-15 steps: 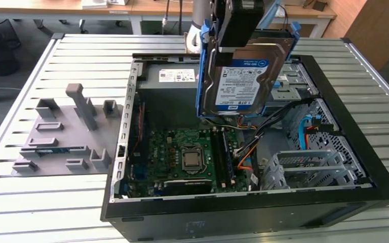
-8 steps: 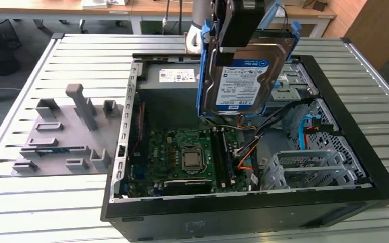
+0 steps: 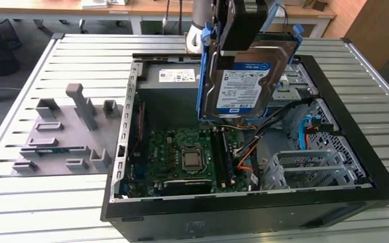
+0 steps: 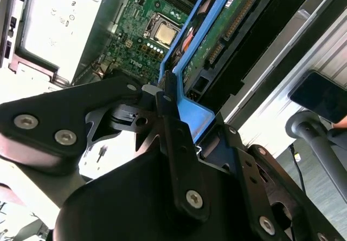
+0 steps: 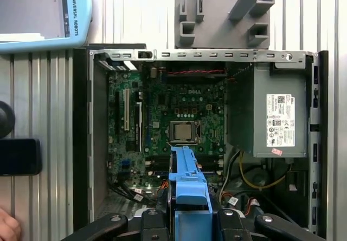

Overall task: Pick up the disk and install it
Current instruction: 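Insert the disk into the insertion slot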

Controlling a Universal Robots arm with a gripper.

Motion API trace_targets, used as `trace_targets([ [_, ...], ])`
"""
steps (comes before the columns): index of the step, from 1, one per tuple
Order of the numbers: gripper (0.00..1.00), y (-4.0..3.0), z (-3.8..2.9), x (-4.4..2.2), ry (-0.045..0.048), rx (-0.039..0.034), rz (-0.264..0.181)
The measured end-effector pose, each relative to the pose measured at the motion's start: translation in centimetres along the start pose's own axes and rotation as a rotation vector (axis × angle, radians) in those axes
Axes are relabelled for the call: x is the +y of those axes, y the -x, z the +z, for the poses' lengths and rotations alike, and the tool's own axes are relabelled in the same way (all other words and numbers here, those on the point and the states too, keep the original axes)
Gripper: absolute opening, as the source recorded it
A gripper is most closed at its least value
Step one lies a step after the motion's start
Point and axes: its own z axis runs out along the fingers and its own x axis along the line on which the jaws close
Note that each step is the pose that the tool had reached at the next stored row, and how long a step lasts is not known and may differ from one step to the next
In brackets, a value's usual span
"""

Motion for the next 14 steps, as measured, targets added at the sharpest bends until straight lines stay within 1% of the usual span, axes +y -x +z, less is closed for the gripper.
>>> trace_targets([
  [4, 0.36, -0.03, 0.00, -0.16, 0.0000, 0.0001, 0.000],
  [5, 0.36, -0.04, 0.00, -0.99, 0.0000, 0.0001, 0.000],
  [14, 0.36, -0.10, 0.00, -0.99, 0.0001, 0.0001, 0.000],
])
